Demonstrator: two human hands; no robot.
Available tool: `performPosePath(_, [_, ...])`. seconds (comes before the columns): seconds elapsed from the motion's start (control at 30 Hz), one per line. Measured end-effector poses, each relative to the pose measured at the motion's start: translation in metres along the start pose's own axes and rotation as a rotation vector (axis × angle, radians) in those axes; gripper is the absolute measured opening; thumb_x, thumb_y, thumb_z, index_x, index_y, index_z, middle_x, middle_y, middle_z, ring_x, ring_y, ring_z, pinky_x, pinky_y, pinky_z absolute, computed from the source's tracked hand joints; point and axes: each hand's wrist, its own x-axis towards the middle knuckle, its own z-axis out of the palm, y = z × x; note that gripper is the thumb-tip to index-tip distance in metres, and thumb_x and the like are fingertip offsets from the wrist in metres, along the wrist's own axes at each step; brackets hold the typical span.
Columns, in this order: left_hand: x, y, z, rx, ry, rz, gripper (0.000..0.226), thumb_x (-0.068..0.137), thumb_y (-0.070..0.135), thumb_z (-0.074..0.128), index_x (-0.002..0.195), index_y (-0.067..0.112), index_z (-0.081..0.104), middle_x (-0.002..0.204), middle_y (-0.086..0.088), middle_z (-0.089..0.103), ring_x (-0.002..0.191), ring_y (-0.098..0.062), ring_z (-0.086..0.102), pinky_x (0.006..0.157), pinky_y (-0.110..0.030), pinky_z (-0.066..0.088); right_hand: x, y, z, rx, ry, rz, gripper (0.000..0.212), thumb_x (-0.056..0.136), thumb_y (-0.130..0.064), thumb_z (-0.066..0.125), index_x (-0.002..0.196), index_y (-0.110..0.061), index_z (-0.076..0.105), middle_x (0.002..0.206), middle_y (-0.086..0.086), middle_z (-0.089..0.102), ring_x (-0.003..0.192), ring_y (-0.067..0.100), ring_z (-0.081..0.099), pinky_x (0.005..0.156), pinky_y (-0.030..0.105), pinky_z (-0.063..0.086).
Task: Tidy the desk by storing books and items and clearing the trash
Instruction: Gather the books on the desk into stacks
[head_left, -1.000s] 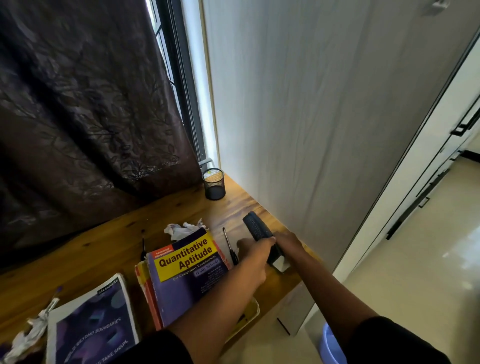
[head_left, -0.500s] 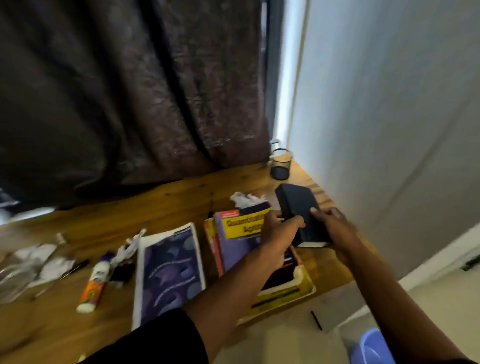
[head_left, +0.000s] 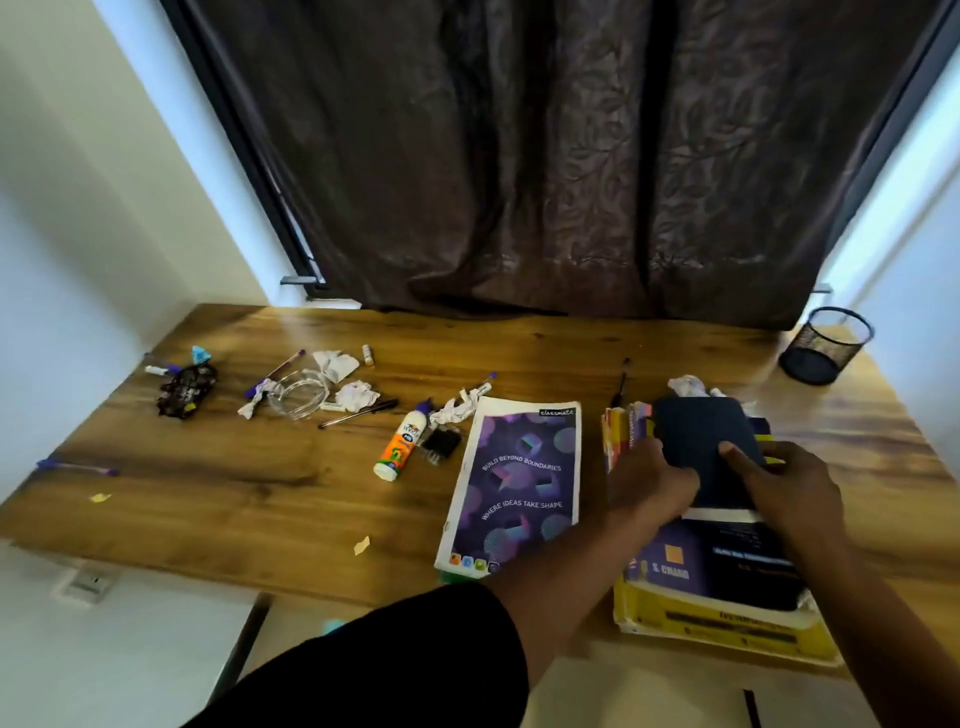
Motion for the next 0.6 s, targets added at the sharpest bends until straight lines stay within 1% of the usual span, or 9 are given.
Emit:
performPosePath(0.1, [-0.002, -0.003, -0.003, 0.037, 0.032, 0.042, 0.045, 0.090, 0.019, 0.063, 0.134, 0.011, 0.056, 0.126, -0.010, 0.065, 0.114, -0.028, 0.063, 0.093, -0.043, 0.057, 0.001, -0.003, 0.003, -0.096, 0.005, -0.080, 0.041, 0.091, -0.050, 0.071, 0.113, -0.016, 0.072, 0.100, 0.014, 0.075, 0.093, 0.037, 0.069, 0.076, 0.039, 0.047])
performPosePath(0.2, [0.001, -0.009, -0.006, 0.050, 0.027, 0.060, 0.047, 0.087, 0.020, 0.065, 0.133, 0.015, 0.058, 0.123, -0.009, 0.066, 0.111, -0.026, 0.064, 0.092, -0.043, 0.058, 0.000, -0.002, 0.008, -0.179, 0.012, -0.125, 0.039, 0.092, -0.050, 0.069, 0.111, -0.015, 0.072, 0.100, 0.013, 0.075, 0.095, 0.039, 0.068, 0.076, 0.038, 0.047])
performPosePath(0.27, [0.004, -0.012, -0.004, 0.056, 0.019, 0.063, 0.058, 0.087, 0.022, 0.066, 0.143, 0.019, 0.052, 0.134, -0.007, 0.063, 0.118, -0.025, 0.062, 0.095, -0.042, 0.056, 0.002, -0.001, 0.007, -0.222, 0.033, -0.132, 0.037, 0.093, -0.049, 0.068, 0.106, -0.015, 0.073, 0.097, 0.013, 0.075, 0.093, 0.039, 0.068, 0.074, 0.037, 0.047])
performPosePath(0.3, [0.007, -0.015, -0.003, 0.057, 0.020, 0.067, 0.064, 0.087, 0.024, 0.067, 0.148, 0.021, 0.048, 0.140, -0.006, 0.060, 0.122, -0.025, 0.060, 0.097, -0.039, 0.055, 0.003, 0.000, 0.008, -0.247, 0.044, -0.140, 0.035, 0.093, -0.048, 0.068, 0.100, -0.014, 0.073, 0.094, 0.014, 0.075, 0.091, 0.039, 0.068, 0.071, 0.036, 0.045])
performPosePath(0.4, [0.007, -0.015, 0.002, 0.075, 0.039, 0.096, 0.072, 0.086, 0.028, 0.070, 0.152, 0.024, 0.044, 0.147, -0.003, 0.056, 0.125, -0.023, 0.059, 0.099, -0.037, 0.054, 0.007, 0.005, 0.007, -0.316, 0.043, -0.150, 0.037, 0.093, -0.045, 0.066, 0.082, -0.010, 0.071, 0.083, 0.018, 0.072, 0.083, 0.040, 0.067, 0.063, 0.034, 0.037])
performPosePath(0.43, [0.009, -0.016, 0.003, 0.082, 0.044, 0.106, 0.072, 0.086, 0.028, 0.070, 0.152, 0.023, 0.044, 0.147, -0.003, 0.056, 0.126, -0.022, 0.059, 0.100, -0.037, 0.053, 0.008, 0.007, 0.007, -0.326, 0.036, -0.146, 0.038, 0.093, -0.046, 0.066, 0.081, -0.009, 0.070, 0.082, 0.018, 0.072, 0.082, 0.039, 0.067, 0.062, 0.033, 0.037])
performPosePath(0.5, [0.009, -0.016, 0.004, 0.090, 0.050, 0.115, 0.072, 0.086, 0.028, 0.070, 0.153, 0.022, 0.044, 0.148, -0.003, 0.056, 0.127, -0.023, 0.058, 0.101, -0.036, 0.053, 0.010, 0.008, 0.007, -0.330, 0.017, -0.130, 0.038, 0.094, -0.047, 0.064, 0.087, -0.010, 0.069, 0.085, 0.016, 0.072, 0.084, 0.038, 0.067, 0.064, 0.033, 0.038])
performPosePath(0.6, [0.006, -0.012, 0.003, 0.120, 0.044, 0.118, 0.068, 0.086, 0.030, 0.070, 0.150, 0.020, 0.049, 0.142, -0.002, 0.060, 0.123, -0.023, 0.061, 0.097, -0.032, 0.053, 0.010, 0.008, 0.009, -0.311, -0.004, -0.116, 0.038, 0.095, -0.047, 0.063, 0.096, -0.009, 0.067, 0.093, 0.015, 0.072, 0.090, 0.038, 0.067, 0.067, 0.034, 0.041])
